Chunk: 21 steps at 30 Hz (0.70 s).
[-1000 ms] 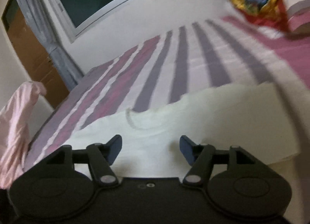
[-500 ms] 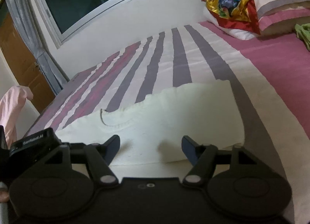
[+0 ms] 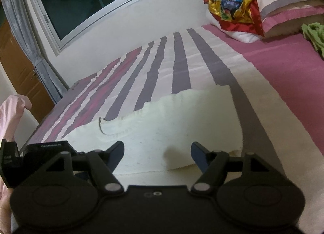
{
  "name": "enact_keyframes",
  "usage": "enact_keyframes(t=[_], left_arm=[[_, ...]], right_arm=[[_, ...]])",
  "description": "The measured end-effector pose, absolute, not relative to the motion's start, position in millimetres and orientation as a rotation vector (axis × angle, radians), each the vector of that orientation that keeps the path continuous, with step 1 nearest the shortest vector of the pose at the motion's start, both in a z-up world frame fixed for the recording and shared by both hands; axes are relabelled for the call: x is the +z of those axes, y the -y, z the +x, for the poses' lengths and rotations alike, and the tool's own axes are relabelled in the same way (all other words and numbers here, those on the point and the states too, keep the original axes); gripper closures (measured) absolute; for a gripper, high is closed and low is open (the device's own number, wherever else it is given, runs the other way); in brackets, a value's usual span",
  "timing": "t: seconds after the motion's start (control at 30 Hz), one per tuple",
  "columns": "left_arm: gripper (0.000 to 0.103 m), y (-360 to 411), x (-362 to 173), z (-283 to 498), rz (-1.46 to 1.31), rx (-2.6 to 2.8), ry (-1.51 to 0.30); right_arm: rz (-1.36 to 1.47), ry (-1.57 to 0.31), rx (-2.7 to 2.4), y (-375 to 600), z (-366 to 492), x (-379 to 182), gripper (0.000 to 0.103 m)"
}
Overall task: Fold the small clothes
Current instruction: 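Grasp the other sleeve cuff with the left gripper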
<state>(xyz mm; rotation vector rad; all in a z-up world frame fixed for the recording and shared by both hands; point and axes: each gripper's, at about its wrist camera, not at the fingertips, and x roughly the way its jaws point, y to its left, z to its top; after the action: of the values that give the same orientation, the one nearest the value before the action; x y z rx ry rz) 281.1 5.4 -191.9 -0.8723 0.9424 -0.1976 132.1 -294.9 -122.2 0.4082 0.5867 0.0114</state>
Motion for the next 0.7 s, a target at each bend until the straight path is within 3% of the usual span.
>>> enact_keyframes(t=[0.03,0.07,0.1,0.4,0.57,0.7], left_arm=[[0.071,-6.1,-188.9,281.0,-0.869,-0.194,-0.936],[0.094,-3.7,-185.5,281.2,-0.862,-0.196,-0.926],[0.1,-3.8,-181.2,282.4,-0.857,-0.208,-0.916],[0.1,-54.1,-125.3,282.2,-0.814,-0.192,-0.731],[0.1,-85.5,-128.2,280.4,-0.801,-0.136,-0.708],[0.1,-95.7,-146.6,285.7,-0.746,-0.079,-0.744]], right_arm=[[0.4,-0.585,0.003,295.1,131.4,-122.2,0.03],[0.398,-0.583,-0.005,296.0,130.9,-121.9,0.03],[0.398,-0.572,-0.017,297.7,129.9,-120.6,0.03],[0.391,-0.482,-0.148,320.7,132.8,-108.5,0.03],[0.397,-0.493,-0.17,324.1,142.6,-113.4,0.031],[0.352,-0.536,-0.144,311.4,153.0,-118.1,0.038]])
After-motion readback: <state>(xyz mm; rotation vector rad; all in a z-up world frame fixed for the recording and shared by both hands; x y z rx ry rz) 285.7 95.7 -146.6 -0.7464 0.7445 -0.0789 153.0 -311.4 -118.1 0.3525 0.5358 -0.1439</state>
